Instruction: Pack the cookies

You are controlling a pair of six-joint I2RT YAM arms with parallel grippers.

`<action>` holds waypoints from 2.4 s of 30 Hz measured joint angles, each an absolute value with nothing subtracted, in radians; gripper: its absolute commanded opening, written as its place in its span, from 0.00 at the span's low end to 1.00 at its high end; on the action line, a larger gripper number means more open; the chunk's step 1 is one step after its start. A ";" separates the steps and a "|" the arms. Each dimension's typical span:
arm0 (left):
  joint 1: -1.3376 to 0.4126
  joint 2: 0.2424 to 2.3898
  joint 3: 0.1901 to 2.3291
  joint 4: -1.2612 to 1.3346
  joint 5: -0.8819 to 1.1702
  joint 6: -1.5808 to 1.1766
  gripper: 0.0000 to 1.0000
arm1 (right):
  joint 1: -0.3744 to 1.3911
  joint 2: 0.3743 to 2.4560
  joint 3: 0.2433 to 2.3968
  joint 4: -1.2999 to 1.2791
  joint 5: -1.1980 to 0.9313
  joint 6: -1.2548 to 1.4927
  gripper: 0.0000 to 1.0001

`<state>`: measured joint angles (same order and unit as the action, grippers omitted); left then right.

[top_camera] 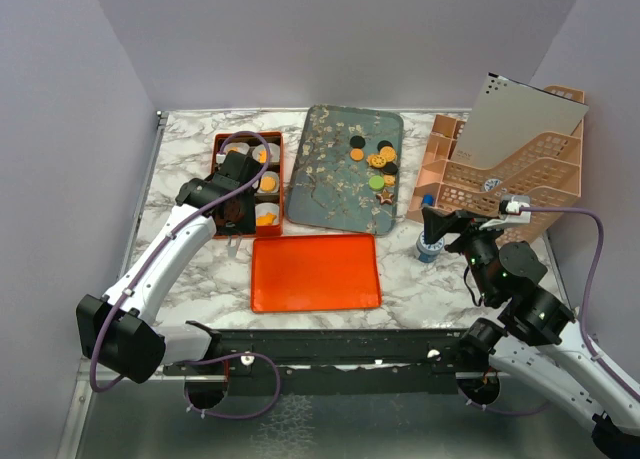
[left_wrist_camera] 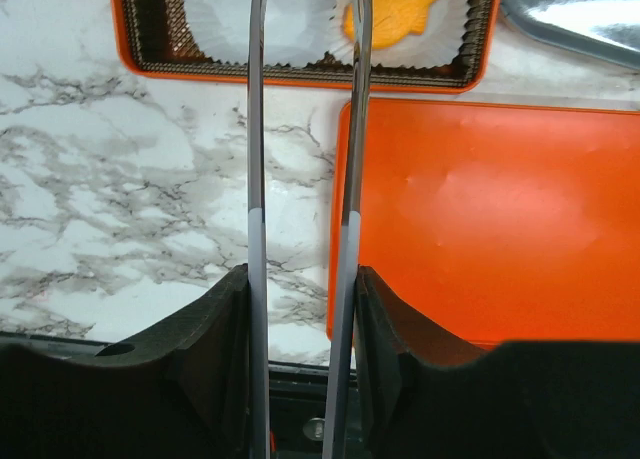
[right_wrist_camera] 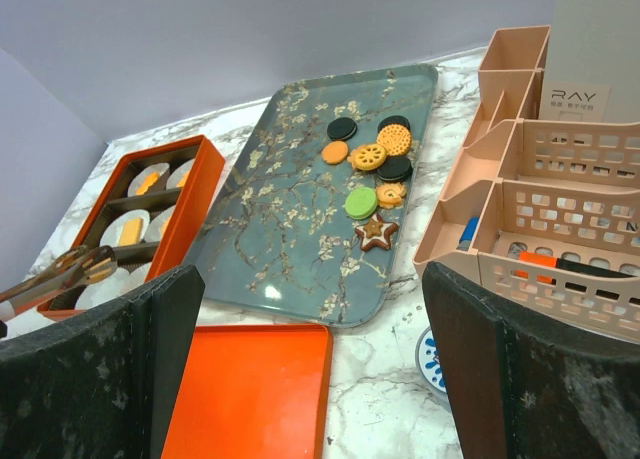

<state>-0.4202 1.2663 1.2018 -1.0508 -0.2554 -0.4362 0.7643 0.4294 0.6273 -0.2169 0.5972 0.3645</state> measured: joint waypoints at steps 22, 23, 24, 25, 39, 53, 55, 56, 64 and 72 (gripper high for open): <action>-0.254 1.269 1.116 -1.069 -0.258 -0.362 0.05 | 0.764 0.463 0.627 -0.172 0.570 0.339 1.00; -0.251 1.271 1.110 -1.063 -0.255 -0.360 0.06 | 0.764 0.463 0.627 -0.171 0.570 0.339 1.00; -0.248 1.273 1.104 -1.052 -0.253 -0.359 0.07 | 0.764 0.462 0.627 -0.171 0.570 0.339 1.00; -0.248 1.275 1.102 -1.046 -0.252 -0.358 0.07 | 0.764 0.462 0.627 -0.171 0.570 0.339 1.00; -0.241 1.253 1.099 -0.997 -0.193 -0.358 0.08 | 0.764 0.463 0.627 -0.171 0.567 0.340 1.00; -0.241 1.247 1.092 -0.995 -0.156 -0.357 0.22 | 0.764 0.464 0.627 -0.170 0.561 0.344 1.00; -0.241 1.247 1.087 -0.995 -0.150 -0.356 0.26 | 0.764 0.464 0.627 -0.170 0.561 0.344 1.00; -0.241 1.247 1.085 -0.995 -0.149 -0.355 0.28 | 0.764 0.465 0.627 -0.170 0.561 0.345 1.00; -0.241 1.245 1.084 -0.996 -0.147 -0.353 0.49 | 0.764 0.477 0.627 -0.169 0.559 0.347 1.00; -0.241 1.217 1.105 -1.012 -0.148 -0.343 0.61 | 0.764 0.500 0.627 -0.166 0.554 0.347 1.00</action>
<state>-0.2413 1.2171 1.1046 -1.0122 -0.1478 -0.3431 0.7643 0.4999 0.6273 -0.1661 0.5545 0.3466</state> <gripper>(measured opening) 0.599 0.996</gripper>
